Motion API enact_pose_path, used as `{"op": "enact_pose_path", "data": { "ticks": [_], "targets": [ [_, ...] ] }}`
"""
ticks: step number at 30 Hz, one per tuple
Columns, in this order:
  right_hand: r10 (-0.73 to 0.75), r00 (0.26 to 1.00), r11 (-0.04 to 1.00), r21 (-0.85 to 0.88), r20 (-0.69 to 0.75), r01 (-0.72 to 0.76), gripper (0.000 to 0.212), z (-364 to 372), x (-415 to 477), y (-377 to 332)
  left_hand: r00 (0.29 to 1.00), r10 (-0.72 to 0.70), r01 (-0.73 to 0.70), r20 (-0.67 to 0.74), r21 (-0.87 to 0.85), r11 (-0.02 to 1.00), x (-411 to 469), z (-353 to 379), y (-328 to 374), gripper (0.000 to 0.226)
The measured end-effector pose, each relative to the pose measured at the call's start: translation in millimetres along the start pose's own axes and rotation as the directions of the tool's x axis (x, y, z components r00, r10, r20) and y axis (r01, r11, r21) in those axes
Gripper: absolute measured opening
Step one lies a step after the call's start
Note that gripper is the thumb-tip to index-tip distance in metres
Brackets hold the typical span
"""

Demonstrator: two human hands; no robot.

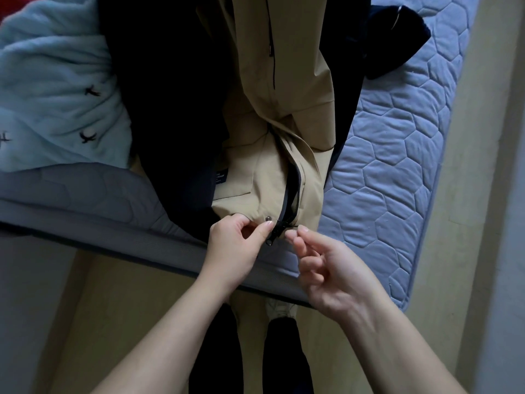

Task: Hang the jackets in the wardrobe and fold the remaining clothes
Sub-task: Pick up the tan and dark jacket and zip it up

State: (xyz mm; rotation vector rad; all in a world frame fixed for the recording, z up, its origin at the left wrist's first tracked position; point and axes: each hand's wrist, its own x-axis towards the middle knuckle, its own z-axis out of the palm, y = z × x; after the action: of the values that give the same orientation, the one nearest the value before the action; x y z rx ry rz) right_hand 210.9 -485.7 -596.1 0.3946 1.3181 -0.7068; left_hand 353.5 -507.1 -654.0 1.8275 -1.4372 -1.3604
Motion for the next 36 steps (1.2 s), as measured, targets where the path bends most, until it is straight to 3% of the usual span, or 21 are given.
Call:
{"op": "enact_pose_path", "data": {
  "ticks": [3,7,11,14,17,20,22,23,24,26,27,30,32,34,36],
  "targets": [
    [-0.086,0.996,0.996,-0.029,0.018,0.086,0.017,11,2,-12,0.999,0.001,-0.001,0.044,-0.010,1.000,-1,-3,-6,0.032],
    [-0.199,0.980,0.971,-0.134,0.016,0.199,0.018,32,18,-30,1.000,-0.015,0.015,0.000,-0.002,1.000,7,-4,-12,0.032],
    [-0.269,0.963,0.960,-0.068,0.021,0.270,0.019,46,31,-51,0.996,-0.094,0.093,0.013,0.037,0.995,10,-5,-30,0.042],
    [-0.291,0.957,0.950,-0.117,0.007,0.290,0.018,45,38,-62,0.975,-0.217,0.214,0.041,0.073,0.974,4,-11,-47,0.051],
    [-0.306,0.951,0.910,-0.280,0.048,0.307,0.025,43,38,-59,0.922,-0.381,0.373,0.074,0.099,0.922,0,-16,-50,0.049],
    [-0.371,0.925,0.792,-0.492,0.081,0.361,0.029,40,30,-53,0.810,-0.524,0.533,0.264,0.043,0.845,-2,-26,-35,0.036],
    [-0.409,0.910,0.731,-0.571,0.071,0.373,0.028,40,22,-57,0.730,-0.571,0.572,0.375,0.121,0.811,-2,-41,-16,0.036],
    [-0.405,0.912,0.715,-0.597,0.069,0.363,0.028,41,17,-61,0.747,-0.560,0.518,0.360,0.214,0.828,1,-50,-6,0.037],
    [-0.393,0.917,0.705,-0.617,0.071,0.350,0.027,43,14,-67,0.810,-0.504,0.413,0.298,0.319,0.853,5,-57,5,0.037],
    [-0.367,0.925,0.687,-0.644,0.094,0.338,0.028,49,8,-78,0.947,-0.271,0.162,0.170,0.474,0.865,16,-66,30,0.030],
    [-0.360,0.927,0.671,-0.660,0.106,0.337,0.029,51,6,-83,0.976,-0.157,0.060,0.150,0.508,0.859,22,-66,43,0.025],
    [-0.362,0.924,0.585,-0.741,0.126,0.330,0.031,56,6,-92,0.976,0.018,-0.139,0.216,0.563,0.815,46,-55,70,0.018],
    [-0.345,0.929,0.568,-0.759,0.132,0.319,0.031,57,8,-92,0.951,-0.009,-0.199,0.308,0.636,0.746,60,-40,76,0.031],
    [-0.319,0.939,0.605,-0.735,0.128,0.306,0.032,57,12,-91,0.925,-0.084,-0.237,0.371,0.734,0.637,67,-25,73,0.043],
    [-0.284,0.952,0.694,-0.660,0.114,0.287,0.030,59,15,-89,0.923,-0.053,-0.273,0.381,0.748,0.605,68,-14,65,0.036]
  ]
}}
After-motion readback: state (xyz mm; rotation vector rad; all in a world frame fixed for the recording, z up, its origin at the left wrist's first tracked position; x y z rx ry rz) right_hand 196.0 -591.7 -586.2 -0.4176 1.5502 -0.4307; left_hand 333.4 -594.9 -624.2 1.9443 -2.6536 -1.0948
